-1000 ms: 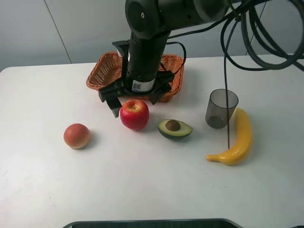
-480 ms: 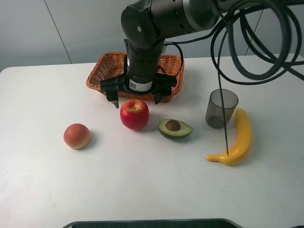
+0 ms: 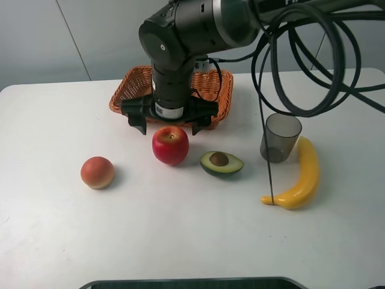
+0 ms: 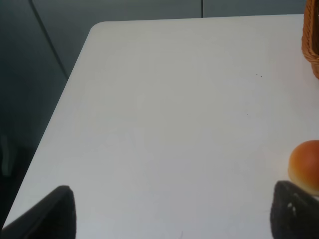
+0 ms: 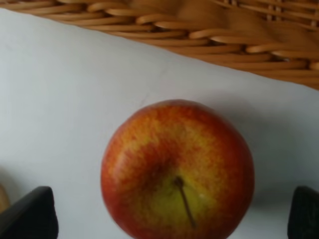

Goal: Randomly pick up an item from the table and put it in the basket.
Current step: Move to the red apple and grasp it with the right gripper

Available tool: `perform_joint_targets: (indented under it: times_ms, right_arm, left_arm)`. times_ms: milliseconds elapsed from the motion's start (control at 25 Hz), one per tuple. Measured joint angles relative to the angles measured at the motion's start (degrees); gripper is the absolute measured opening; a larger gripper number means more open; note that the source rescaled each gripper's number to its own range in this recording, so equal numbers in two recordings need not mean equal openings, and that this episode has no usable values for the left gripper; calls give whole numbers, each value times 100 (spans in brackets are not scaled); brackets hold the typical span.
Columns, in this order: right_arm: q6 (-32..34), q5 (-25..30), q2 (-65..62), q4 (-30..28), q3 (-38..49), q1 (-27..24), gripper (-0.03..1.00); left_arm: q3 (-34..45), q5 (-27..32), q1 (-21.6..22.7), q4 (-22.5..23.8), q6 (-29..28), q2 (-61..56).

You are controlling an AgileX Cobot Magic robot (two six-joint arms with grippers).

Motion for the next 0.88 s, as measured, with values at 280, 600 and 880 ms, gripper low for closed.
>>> perform_joint_targets:
  times_ms: [280, 600, 880]
  right_arm:
    - [366, -6, 195, -231, -68, 25, 100]
    - [581, -231, 259, -369, -68, 25, 100]
    - [654, -305, 334, -378, -68, 35, 100]
  left_arm:
    - [0, 0, 0, 0, 0, 0]
    - [0, 0, 0, 0, 0, 0]
    - [0, 0, 0, 0, 0, 0]
